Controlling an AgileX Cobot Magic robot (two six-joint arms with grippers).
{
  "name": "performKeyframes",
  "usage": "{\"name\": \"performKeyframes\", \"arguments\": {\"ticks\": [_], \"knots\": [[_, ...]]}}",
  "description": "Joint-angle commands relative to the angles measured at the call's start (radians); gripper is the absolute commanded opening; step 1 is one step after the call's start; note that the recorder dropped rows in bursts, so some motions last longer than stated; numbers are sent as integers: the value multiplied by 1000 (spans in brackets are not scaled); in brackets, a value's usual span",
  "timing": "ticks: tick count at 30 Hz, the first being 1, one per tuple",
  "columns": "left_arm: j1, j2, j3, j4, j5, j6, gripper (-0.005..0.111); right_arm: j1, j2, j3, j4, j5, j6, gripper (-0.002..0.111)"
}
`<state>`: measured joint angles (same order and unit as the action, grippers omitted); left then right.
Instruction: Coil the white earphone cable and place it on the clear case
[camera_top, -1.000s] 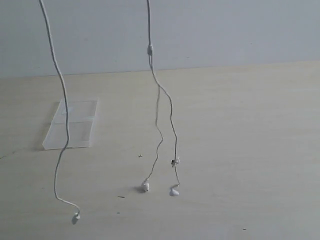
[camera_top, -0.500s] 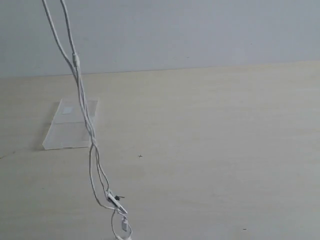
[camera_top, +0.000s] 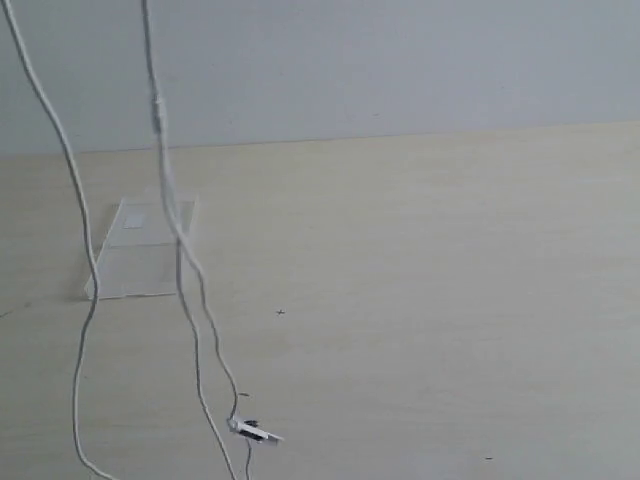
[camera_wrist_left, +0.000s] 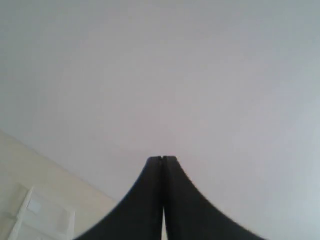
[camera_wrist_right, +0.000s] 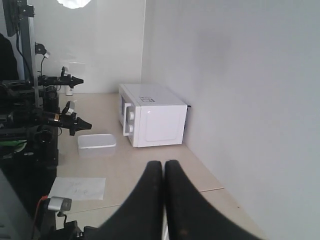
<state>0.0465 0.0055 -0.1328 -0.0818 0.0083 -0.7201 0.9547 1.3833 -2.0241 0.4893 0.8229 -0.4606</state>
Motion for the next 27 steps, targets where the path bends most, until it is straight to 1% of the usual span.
{"name": "performKeyframes", "arguments": {"ticks": [1,4,9,12,15,18,20,22,27], "knots": [[-65,-6,-74,47,128,-38,0,-1,16,-6,8,6,-10,0],[-152,-6,-115,36,144,-10,0,-1,25,-6,6,16,-10,0],[-365,31,-177,11,247,136,0,-1,37,-6,6,15,-10,0],[-475,60,-197,-7,300,177,0,-1,39,-6,6,18,-10,0],[-563,72,-208,-11,299,206,0,-1,39,-6,6,20,-7,0],[-630,72,-212,-11,276,210,0,-1,39,-6,6,20,0,0],[-659,79,-217,-11,268,238,0,-1,39,-6,10,11,0,0],[-685,99,-220,-11,265,278,0,-1,39,-6,21,-12,0,0],[-733,185,-232,-16,237,318,0,-1,39,-6,89,-67,-11,0]]}}
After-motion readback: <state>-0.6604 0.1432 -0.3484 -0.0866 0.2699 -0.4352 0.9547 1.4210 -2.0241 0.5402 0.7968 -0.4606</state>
